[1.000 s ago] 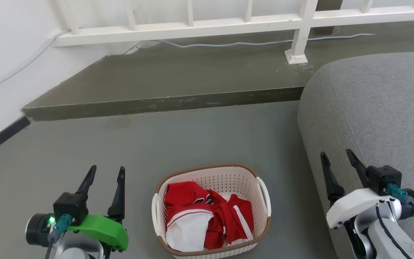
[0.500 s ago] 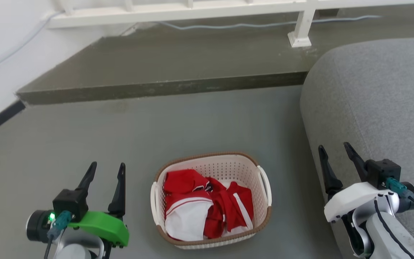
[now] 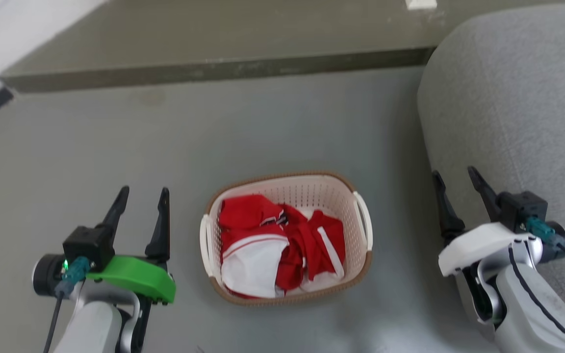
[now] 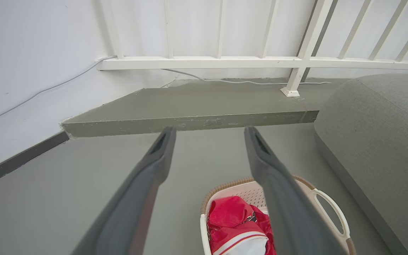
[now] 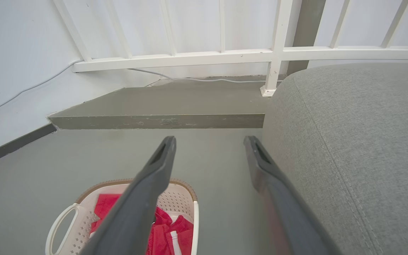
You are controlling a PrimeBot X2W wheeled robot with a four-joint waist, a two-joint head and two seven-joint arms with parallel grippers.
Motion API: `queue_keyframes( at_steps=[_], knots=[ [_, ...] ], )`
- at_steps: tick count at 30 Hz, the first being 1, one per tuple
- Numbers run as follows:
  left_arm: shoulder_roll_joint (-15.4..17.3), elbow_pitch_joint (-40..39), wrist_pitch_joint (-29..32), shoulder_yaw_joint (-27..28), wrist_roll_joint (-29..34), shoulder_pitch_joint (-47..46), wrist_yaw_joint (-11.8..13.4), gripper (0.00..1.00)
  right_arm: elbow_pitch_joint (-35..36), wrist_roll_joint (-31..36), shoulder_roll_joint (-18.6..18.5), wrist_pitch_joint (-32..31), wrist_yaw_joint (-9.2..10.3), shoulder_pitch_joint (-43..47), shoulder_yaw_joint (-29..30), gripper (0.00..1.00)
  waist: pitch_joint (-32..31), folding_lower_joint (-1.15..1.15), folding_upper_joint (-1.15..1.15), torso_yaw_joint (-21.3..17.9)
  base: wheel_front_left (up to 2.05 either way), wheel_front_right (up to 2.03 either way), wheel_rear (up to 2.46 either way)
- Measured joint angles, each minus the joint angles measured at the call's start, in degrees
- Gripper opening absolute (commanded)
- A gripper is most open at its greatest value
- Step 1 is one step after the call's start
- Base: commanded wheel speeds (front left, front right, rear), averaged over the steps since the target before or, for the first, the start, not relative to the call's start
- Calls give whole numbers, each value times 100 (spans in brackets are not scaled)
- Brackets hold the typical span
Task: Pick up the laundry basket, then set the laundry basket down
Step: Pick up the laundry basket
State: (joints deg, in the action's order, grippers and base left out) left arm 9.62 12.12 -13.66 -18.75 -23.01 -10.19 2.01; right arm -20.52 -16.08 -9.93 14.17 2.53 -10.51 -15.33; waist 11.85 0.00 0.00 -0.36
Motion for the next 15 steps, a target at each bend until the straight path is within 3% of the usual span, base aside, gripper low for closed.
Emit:
queue_keyframes(
  at_steps=[15],
  knots=[
    [-102,303,53,57,-62,-867,-114,100,-229,115,83,1,-62,-904,-21,100,1139,0,0,34,0,0,0]
  ],
)
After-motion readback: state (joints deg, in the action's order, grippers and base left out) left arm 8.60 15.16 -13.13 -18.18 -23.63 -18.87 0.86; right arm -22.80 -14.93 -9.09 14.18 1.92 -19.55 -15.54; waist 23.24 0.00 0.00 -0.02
